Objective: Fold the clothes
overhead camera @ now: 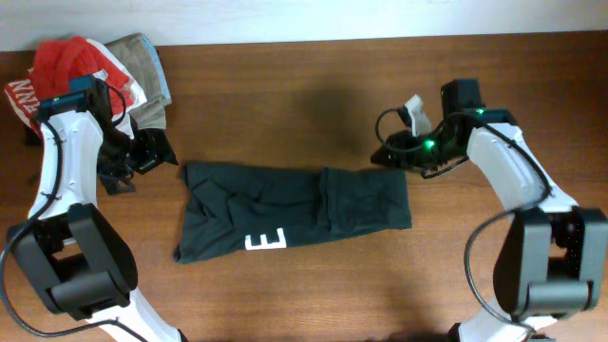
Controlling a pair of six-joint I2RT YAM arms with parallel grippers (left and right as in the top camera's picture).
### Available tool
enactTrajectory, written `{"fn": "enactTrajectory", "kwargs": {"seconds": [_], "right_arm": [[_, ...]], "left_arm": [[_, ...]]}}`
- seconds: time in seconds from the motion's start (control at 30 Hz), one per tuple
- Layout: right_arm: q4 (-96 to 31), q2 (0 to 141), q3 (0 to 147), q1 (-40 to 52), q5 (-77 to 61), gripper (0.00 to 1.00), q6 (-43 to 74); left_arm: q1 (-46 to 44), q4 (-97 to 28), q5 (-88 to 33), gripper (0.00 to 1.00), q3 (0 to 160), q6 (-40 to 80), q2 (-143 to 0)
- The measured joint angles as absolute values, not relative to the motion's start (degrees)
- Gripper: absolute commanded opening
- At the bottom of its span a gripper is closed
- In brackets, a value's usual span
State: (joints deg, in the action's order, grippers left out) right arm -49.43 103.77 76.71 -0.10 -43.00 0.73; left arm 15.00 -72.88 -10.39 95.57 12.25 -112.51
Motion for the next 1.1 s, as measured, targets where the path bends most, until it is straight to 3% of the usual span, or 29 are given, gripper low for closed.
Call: {"fn": "enactTrajectory", "kwargs": {"seconds": [0.1,0.43,0.77,0.87,0.97,1.1], "right_arm": [[-47.5,103.1,76.8,1.9,-46.5,0.44,0.8],[-31.0,117.3,75.7,13.8,-53.3,0.45,7.2],[-22.7,124.8,75.8,16.1,-54.3,0.45,13.0],[-27.0,122.3,76.5,15.4,-54.2,0.51,13.2],[-31.4,114.4,77.8,14.3,-53.9,0.68,13.0],[-39.3,103.5,79.7,14.0,-53.0,0.69,11.8]], "left_arm": [[15.0,-72.9,-10.4,0.99,95.6,12.3,-112.5],[15.0,-73.1,-10.4,0.99,95.6,12.3,-112.5],[15.0,-73.1,-10.4,0.99,95.6,12.3,-112.5],[15.0,-73.1,-10.4,0.99,95.6,12.2,-112.5],[15.0,-73.1,-10.4,0.99,95.6,12.2,-112.5],[15.0,-73.0,-10.4,0.99,95.5,12.3,-112.5]]}}
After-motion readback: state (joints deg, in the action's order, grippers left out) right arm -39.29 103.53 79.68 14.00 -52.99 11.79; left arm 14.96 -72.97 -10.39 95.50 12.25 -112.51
